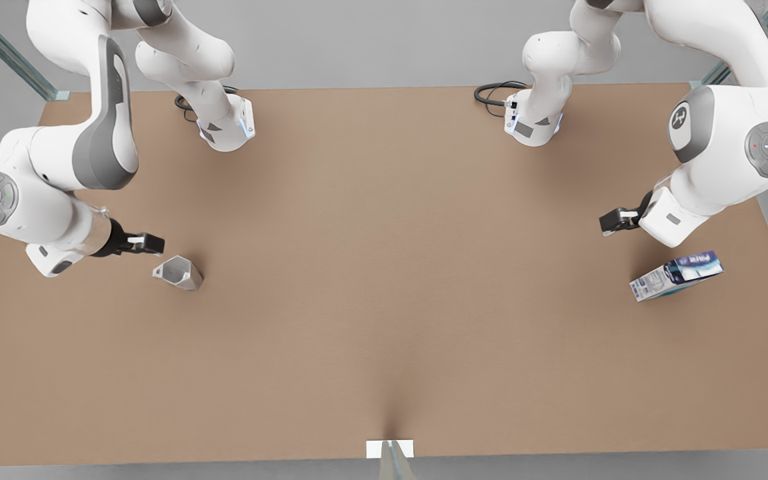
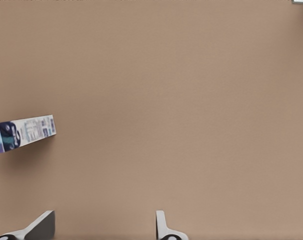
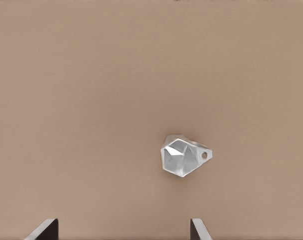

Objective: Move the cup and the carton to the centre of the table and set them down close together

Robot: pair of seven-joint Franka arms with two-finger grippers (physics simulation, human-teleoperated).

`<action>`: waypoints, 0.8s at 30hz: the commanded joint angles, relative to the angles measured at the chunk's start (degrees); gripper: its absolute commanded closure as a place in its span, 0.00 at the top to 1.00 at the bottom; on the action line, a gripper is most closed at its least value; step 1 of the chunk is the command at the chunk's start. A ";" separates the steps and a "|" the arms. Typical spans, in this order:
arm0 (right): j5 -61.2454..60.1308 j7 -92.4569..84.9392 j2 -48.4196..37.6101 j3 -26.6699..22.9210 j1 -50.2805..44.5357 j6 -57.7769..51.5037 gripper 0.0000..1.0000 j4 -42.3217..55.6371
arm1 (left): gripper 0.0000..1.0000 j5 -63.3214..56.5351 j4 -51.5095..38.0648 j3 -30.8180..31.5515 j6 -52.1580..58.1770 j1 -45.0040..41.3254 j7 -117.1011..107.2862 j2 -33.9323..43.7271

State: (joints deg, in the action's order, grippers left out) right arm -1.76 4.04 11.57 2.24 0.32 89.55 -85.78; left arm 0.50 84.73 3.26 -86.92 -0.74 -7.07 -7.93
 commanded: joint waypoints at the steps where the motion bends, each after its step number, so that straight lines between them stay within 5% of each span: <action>1: 0.00 0.00 0.03 -0.04 0.03 0.45 1.00 0.00 | 1.00 0.03 0.00 -0.09 0.00 0.21 -0.05 0.02; 7: 0.26 0.00 1.52 1.81 0.12 5.02 1.00 -1.84 | 1.00 0.11 1.31 -0.44 0.79 0.21 0.12 0.11; 12: 1.67 0.00 2.23 3.30 -0.05 21.98 1.00 -14.58 | 1.00 0.38 5.80 -0.53 -0.18 0.04 0.12 -0.07; 20: 2.11 -7.29 1.52 -6.72 -1.72 40.53 1.00 -30.94 | 1.00 0.47 8.52 -0.53 -0.62 0.04 0.74 0.90; 24: 1.93 -11.78 1.61 -7.69 -2.51 45.80 1.00 -34.89 | 1.00 0.55 8.52 -0.53 -0.62 -0.05 0.74 0.55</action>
State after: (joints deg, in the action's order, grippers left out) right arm 0.18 -7.73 13.19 -5.21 -2.17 135.58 -120.72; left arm 0.97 93.25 2.69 -87.54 -0.75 -6.28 -7.47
